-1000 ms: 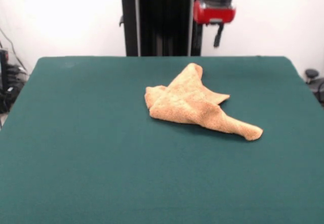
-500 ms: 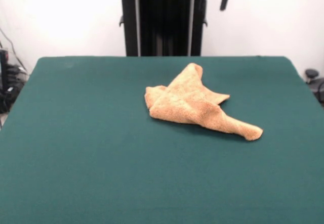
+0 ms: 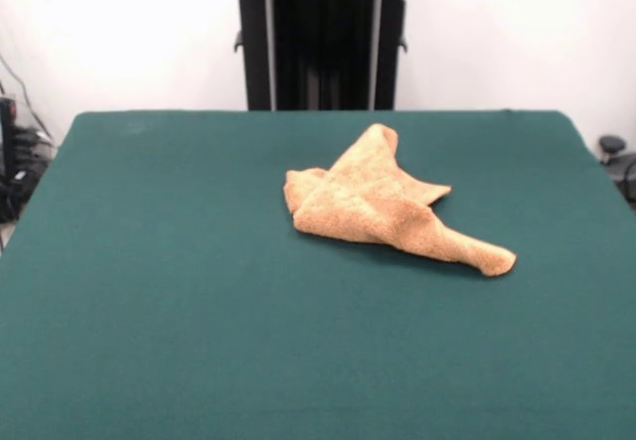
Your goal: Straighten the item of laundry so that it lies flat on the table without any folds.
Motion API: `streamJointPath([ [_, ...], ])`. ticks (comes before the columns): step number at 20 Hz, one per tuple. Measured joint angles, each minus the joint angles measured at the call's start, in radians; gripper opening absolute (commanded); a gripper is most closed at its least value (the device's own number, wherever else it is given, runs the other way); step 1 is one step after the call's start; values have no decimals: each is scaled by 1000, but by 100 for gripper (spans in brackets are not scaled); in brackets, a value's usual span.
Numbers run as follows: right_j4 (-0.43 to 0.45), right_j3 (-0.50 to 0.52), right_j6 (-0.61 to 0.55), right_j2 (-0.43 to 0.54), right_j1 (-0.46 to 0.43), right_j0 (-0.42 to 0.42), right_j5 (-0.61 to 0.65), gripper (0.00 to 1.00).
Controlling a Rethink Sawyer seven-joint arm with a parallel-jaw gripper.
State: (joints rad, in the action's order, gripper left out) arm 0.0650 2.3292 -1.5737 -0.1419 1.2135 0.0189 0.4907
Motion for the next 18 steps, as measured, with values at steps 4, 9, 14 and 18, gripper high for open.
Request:
streamJointPath([
  [4, -5, -10, 0, 9, 22, -67, 0, 100],
  [9, -4, -43, 0, 19, 20, -98, 19, 100],
  [14, -4, -82, 0, 27, 6, -110, 39, 100],
  [18, -2, -107, 0, 37, -8, -114, 45, 100],
])
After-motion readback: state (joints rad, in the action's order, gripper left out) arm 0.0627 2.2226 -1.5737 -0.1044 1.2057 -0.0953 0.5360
